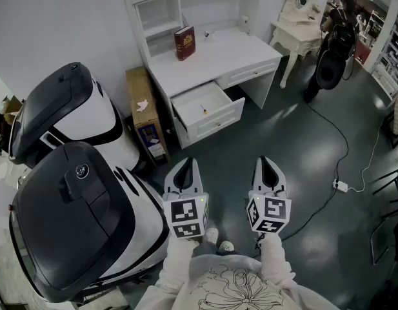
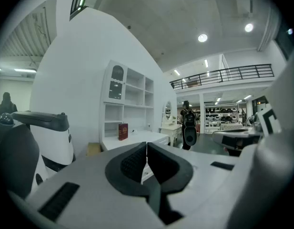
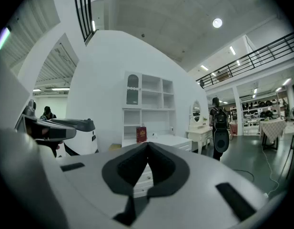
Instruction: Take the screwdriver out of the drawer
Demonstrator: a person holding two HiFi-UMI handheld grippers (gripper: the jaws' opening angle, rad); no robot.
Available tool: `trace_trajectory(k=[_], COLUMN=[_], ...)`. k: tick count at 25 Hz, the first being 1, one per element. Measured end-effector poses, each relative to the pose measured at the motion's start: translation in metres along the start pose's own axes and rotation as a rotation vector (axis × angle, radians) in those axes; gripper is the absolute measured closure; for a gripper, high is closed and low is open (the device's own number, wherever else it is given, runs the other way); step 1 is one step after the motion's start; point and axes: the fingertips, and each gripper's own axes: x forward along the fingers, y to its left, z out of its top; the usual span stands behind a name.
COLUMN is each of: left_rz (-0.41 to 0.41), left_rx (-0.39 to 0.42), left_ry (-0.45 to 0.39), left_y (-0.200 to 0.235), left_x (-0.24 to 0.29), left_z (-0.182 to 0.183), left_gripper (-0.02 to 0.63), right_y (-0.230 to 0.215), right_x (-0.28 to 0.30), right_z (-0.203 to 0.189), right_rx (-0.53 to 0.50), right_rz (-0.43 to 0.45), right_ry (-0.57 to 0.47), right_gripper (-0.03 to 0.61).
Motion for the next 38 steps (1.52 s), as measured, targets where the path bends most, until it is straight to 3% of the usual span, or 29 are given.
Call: trace_trajectory(k=[22,38], left_rz=[-0.033,0.008], left_rx=[-0.014,-0.047], left_ry=[0.035,0.086], left_y=[0.033,0.054], left_x=[0.059,0.125], left_z=[-0.013,-0.024], left_gripper=[0.606,0.606], right_y=[0.013,0.003], right_x=[0.065,0.136], right_z=[-0.019,-0.031], right_rx=[0.027,0.012], right_rz=[-0.033,-0.01], right_ry=[0.025,0.077], right_gripper=[0.575,0.575])
